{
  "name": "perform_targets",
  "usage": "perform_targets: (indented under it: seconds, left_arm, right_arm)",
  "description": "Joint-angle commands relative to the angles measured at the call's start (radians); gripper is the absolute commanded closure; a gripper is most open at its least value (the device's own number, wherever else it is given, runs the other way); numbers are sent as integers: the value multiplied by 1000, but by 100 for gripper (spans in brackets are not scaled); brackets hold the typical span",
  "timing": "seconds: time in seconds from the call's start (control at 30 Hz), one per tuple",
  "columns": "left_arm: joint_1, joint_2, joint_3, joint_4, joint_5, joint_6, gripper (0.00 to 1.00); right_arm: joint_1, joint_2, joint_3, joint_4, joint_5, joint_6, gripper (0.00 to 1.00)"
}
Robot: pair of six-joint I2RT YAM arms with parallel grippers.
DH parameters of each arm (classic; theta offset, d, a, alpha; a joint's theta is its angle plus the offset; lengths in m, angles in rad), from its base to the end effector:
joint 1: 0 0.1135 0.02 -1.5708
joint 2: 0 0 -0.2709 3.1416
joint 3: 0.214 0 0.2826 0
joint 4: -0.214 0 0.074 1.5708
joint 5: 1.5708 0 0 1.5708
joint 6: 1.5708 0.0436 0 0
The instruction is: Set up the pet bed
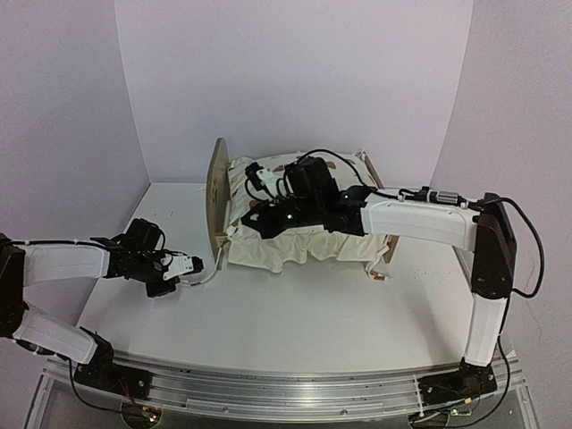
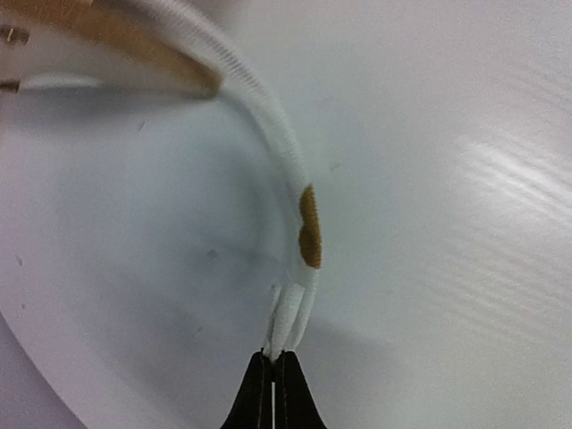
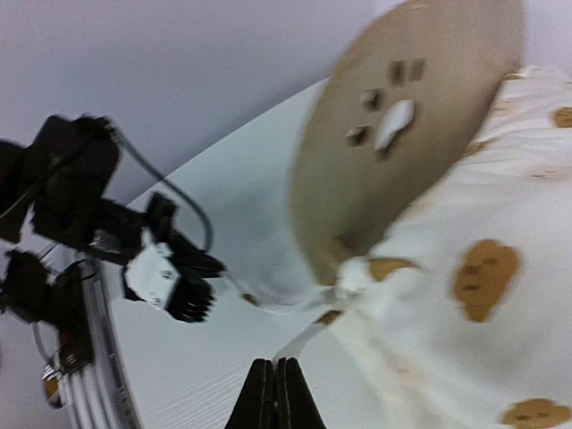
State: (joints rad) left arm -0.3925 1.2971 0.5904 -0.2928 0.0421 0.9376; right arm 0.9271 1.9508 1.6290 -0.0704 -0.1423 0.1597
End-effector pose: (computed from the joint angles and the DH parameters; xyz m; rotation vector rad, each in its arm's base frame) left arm 0.2389 -0.1009 0.1418 1.6024 2.0174 0.1514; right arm 0.3010 0.4114 0.2899 -0.8605 1.8697 0.8361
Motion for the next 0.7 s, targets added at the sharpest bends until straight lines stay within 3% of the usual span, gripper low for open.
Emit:
perform_targets:
  seconds: [0.0,0.37,0.57,0.67]
  left_arm:
    - [-97,-62,20,-133,158,2,100]
    - [-108,-79,2,-141,249,88,100]
    - [-103,-58,-95,-17,62,119,100]
    - [-73,-29,-139,49,11,135,100]
  right_arm:
    - [81,-83,-69,96,-264,-1,100]
    - [160,4,-229,72,-248,96,100]
    - [151,-55,-192,72,-152,80,100]
    - [138,-91,-93,72,-61,33,100]
